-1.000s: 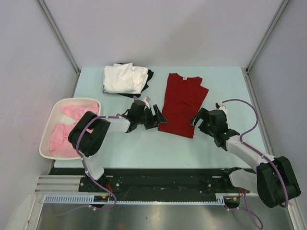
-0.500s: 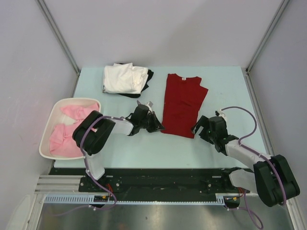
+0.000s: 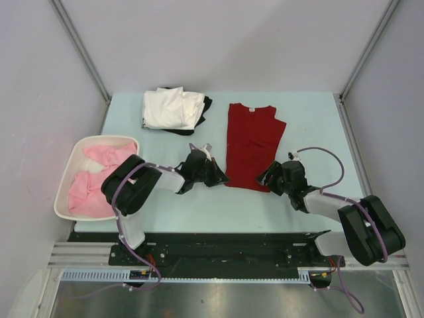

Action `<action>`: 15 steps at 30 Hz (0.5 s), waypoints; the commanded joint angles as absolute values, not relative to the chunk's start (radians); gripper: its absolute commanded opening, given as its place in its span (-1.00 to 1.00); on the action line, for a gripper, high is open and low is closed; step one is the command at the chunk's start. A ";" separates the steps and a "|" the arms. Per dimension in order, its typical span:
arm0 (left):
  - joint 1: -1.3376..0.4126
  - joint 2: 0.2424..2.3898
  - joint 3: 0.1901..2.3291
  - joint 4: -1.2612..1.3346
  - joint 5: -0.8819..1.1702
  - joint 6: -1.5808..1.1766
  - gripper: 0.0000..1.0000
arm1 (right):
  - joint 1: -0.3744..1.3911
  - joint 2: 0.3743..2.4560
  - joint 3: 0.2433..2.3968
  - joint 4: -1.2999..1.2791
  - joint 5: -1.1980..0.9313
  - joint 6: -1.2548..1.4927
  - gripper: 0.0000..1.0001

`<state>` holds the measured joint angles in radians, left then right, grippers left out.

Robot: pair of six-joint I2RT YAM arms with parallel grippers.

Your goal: Fold and stack the t-shirts

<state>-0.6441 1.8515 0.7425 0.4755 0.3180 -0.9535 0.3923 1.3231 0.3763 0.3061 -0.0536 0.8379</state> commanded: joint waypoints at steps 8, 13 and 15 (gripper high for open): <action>-0.684 1.833 0.664 0.452 0.339 -0.977 -1.00 | 0.429 1.134 0.267 0.123 0.000 0.847 0.08; -0.719 1.806 0.606 0.526 0.333 -1.011 -1.00 | 0.431 1.170 0.259 0.159 0.023 0.839 -0.35; -0.745 1.798 0.589 0.552 0.324 -1.032 -1.00 | 0.431 1.192 0.256 0.182 0.017 0.839 -0.56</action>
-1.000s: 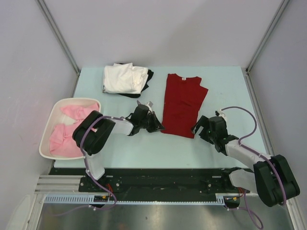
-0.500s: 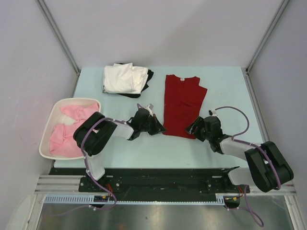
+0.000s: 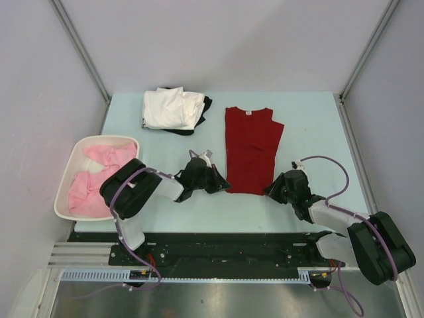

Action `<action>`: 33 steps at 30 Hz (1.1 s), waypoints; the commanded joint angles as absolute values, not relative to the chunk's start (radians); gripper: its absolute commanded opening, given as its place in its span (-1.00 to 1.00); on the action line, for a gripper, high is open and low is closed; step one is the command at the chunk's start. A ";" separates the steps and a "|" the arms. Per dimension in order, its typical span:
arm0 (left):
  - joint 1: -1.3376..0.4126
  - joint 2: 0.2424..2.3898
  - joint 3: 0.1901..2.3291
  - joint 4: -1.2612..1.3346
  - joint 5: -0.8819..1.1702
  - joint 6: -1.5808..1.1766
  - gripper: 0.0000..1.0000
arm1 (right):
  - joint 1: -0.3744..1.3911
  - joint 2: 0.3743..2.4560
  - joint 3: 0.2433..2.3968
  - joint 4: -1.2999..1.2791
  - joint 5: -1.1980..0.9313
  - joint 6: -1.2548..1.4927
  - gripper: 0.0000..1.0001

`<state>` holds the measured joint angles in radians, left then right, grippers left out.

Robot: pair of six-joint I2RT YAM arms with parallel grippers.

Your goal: Fold and stack the t-shirts

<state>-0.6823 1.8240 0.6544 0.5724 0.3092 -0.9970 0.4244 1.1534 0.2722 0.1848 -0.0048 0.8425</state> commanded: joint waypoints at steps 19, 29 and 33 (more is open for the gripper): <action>-1.028 1.533 0.339 0.577 0.158 -1.146 -1.00 | 0.871 0.485 0.202 -0.405 0.297 0.983 -1.00; -1.052 1.266 0.586 0.143 -0.028 -0.976 -0.99 | 0.986 0.643 0.454 -0.300 0.494 0.727 -1.00; -0.983 1.243 0.655 0.109 -0.008 -0.943 -1.00 | 0.892 0.736 0.528 -0.193 0.439 0.614 -1.00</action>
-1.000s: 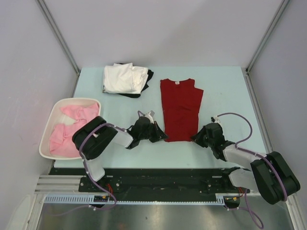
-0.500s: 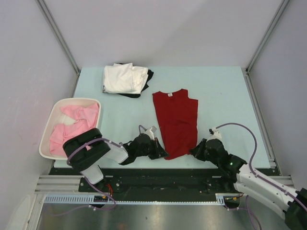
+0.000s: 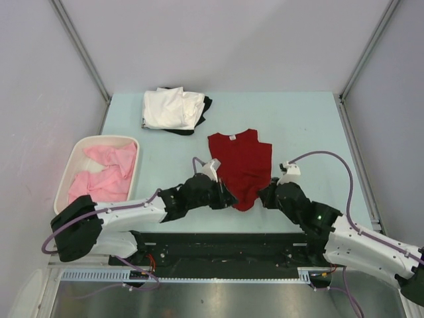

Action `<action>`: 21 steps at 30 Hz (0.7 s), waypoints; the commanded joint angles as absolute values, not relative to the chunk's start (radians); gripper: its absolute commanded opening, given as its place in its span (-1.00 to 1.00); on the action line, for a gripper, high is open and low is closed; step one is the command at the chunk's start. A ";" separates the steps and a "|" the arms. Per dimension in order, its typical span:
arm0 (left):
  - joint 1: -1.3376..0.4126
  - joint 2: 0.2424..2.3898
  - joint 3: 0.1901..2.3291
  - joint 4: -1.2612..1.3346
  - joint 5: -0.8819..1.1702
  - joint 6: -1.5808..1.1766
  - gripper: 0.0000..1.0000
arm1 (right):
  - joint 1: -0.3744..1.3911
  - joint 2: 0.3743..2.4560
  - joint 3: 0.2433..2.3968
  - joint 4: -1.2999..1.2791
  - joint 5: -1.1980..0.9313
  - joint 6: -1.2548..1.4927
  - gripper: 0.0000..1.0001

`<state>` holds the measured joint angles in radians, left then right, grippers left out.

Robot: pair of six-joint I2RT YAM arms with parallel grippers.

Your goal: Fold and stack the t-shirts

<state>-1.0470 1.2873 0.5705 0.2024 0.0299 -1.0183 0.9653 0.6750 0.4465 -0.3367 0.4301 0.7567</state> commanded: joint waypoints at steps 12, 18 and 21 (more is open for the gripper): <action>-0.706 1.412 0.876 0.094 0.136 -0.853 -1.00 | 0.480 1.135 0.719 0.104 -0.015 0.549 -1.00; -0.614 1.586 1.027 0.126 0.227 -0.850 -1.00 | 0.413 1.317 0.851 0.190 -0.109 0.561 -1.00; -0.583 1.652 1.074 0.135 0.247 -0.851 -0.99 | 0.388 1.391 0.894 0.210 -0.117 0.564 -1.00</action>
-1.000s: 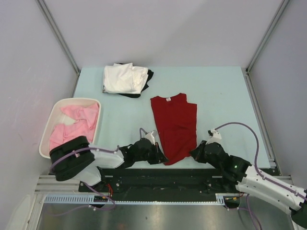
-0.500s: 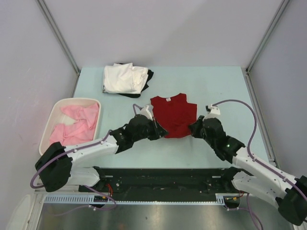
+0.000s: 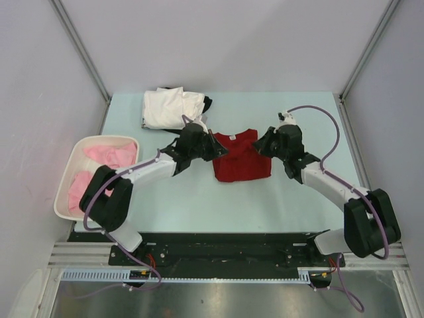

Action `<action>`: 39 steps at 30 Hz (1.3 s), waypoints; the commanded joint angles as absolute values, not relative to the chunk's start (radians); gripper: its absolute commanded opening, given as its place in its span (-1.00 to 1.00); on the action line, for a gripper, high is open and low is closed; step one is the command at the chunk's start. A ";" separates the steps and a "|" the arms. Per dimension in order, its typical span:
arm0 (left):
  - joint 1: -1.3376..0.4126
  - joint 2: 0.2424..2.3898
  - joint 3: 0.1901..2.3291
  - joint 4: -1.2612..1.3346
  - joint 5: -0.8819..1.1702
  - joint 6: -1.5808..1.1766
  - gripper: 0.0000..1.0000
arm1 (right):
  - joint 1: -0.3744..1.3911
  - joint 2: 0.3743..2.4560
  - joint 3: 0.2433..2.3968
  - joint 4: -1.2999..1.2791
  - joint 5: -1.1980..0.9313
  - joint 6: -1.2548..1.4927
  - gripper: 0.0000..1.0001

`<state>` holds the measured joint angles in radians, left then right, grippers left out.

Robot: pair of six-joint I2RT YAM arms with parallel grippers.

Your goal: Fold and stack the t-shirts

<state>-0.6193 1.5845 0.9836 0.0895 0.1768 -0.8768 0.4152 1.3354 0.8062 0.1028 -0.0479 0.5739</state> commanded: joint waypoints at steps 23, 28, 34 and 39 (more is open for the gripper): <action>-0.327 2.045 1.522 -0.032 0.253 -0.816 0.99 | 0.250 1.979 1.328 0.250 -0.062 0.598 0.80; -0.328 1.909 1.436 -0.071 0.183 -0.759 1.00 | 0.252 1.795 1.295 0.126 0.142 0.519 0.99; -0.400 1.642 1.116 -0.078 0.135 -0.796 1.00 | 0.287 1.617 1.195 -0.093 0.215 0.482 0.99; -0.477 1.465 0.819 -0.005 0.098 -0.866 0.99 | 0.385 1.525 1.115 -0.256 0.273 0.376 0.99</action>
